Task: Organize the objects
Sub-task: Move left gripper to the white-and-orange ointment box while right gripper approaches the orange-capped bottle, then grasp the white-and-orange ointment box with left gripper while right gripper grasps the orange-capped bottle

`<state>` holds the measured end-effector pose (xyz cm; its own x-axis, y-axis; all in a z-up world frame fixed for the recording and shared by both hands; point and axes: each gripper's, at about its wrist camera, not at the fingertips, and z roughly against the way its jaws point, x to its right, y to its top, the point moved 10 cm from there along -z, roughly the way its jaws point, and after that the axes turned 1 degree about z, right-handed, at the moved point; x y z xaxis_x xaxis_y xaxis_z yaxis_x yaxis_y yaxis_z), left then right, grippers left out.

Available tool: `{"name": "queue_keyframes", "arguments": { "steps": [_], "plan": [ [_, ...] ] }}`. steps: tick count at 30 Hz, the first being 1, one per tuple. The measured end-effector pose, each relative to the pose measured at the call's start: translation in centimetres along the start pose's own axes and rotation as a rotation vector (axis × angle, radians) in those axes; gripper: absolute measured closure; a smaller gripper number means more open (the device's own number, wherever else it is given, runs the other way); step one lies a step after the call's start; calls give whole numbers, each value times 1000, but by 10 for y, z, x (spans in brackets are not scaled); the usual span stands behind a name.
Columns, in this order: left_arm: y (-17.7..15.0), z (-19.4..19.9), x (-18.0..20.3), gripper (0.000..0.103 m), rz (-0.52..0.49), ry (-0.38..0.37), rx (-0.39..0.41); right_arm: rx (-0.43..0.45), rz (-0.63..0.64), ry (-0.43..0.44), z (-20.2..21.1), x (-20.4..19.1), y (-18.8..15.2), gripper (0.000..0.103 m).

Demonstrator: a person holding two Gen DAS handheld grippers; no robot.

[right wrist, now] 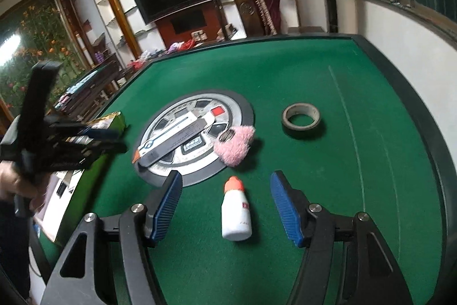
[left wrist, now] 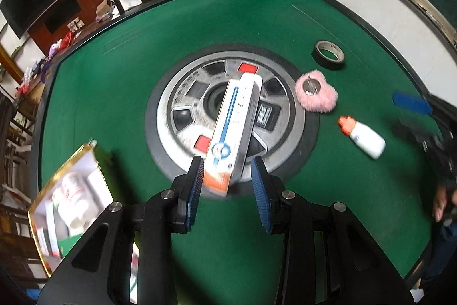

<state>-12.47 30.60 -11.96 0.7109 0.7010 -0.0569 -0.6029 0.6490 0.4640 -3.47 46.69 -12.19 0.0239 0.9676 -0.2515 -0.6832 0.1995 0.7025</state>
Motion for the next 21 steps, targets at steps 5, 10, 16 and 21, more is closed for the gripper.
{"name": "queue_keyframes", "arguments": {
  "steps": [5, 10, 16, 21],
  "plan": [
    [20, -30, 4, 69, -13, -17, -46, -26, 21, 45, 2, -5, -6, 38],
    [27, -55, 10, 69, -35, -73, -101, -70, 13, 62, -6, -4, -16, 38],
    [32, -77, 5, 66, -60, -14, -146, -81, 25, 76, -7, -10, -21, 38],
    [40, -80, 2, 62, -9, -25, -104, -80, 29, 53, -7, -9, -22, 38]
  ]
}}
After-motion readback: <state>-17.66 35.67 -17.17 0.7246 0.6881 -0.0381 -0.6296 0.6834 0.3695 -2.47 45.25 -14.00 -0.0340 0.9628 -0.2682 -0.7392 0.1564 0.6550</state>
